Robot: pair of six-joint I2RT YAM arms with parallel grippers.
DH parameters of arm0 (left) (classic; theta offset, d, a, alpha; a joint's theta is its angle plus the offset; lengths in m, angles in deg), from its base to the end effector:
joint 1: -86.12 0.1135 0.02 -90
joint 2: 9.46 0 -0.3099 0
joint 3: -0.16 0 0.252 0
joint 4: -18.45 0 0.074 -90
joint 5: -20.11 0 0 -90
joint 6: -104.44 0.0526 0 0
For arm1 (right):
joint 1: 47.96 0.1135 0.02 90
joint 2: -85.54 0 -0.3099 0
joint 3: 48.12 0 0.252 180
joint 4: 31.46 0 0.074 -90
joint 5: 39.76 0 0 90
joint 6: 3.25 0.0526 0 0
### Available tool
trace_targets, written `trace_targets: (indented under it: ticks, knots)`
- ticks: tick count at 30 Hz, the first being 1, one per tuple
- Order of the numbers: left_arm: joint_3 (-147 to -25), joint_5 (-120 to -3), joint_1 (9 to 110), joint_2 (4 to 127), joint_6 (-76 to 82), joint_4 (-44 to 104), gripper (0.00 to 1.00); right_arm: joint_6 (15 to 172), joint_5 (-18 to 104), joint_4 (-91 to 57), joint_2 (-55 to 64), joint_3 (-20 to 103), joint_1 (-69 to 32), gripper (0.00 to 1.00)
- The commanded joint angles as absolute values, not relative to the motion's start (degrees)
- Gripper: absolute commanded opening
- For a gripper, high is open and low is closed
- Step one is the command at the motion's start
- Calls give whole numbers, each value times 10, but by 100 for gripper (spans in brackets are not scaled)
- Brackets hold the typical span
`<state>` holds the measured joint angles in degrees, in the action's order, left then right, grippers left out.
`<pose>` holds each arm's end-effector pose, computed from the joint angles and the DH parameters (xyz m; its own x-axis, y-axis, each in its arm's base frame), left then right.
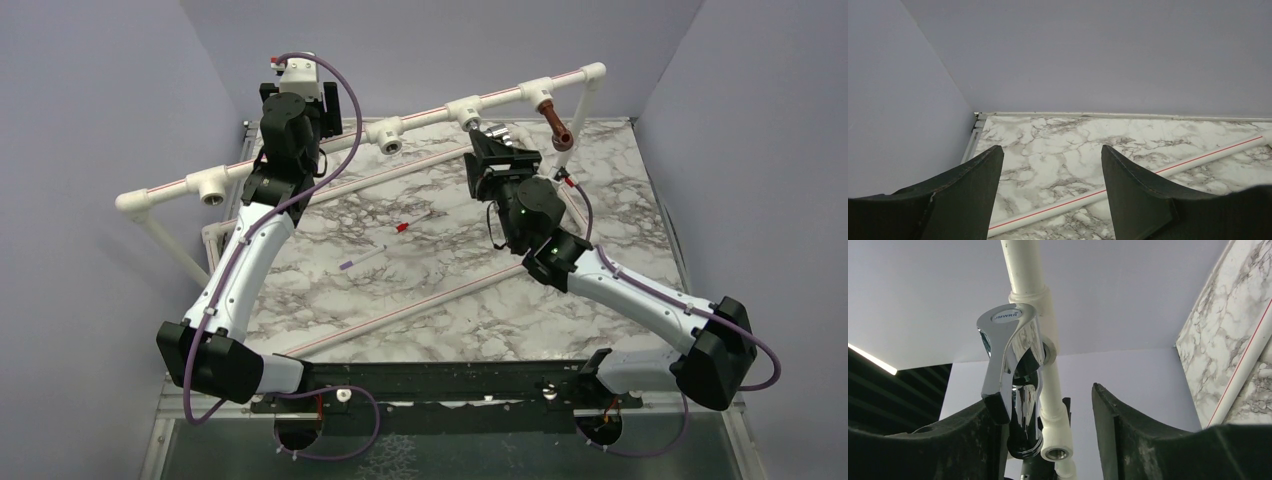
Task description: Install the water faucets
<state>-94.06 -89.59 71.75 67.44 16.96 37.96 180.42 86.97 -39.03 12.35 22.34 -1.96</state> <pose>0.3083 -0.0607 0.4856 -0.0411 0.0533 -0.9977 -0.0909 0.9942 0.0568 0.2295 0.1924 0.4080 -0.1660 0.9795 0.1141 -0.0481 -0.1236 0.9912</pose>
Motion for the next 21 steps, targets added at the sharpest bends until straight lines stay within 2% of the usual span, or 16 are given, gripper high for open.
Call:
trace_targets:
  ticks: [1, 7, 13, 21]
  knots:
    - [-934, -890, 725, 676, 170, 429, 73, 1774, 872, -353, 124, 210, -23, 64]
    - [-934, -889, 725, 678, 169, 429, 73, 1726, 867, -362, 149, 193, -23, 75]
    - [-934, -887, 724, 684, 167, 429, 73, 1620, 842, -382, 196, 169, -23, 78]
    - [-935, -887, 724, 686, 166, 430, 73, 1482, 785, -312, 276, 146, -23, 79]
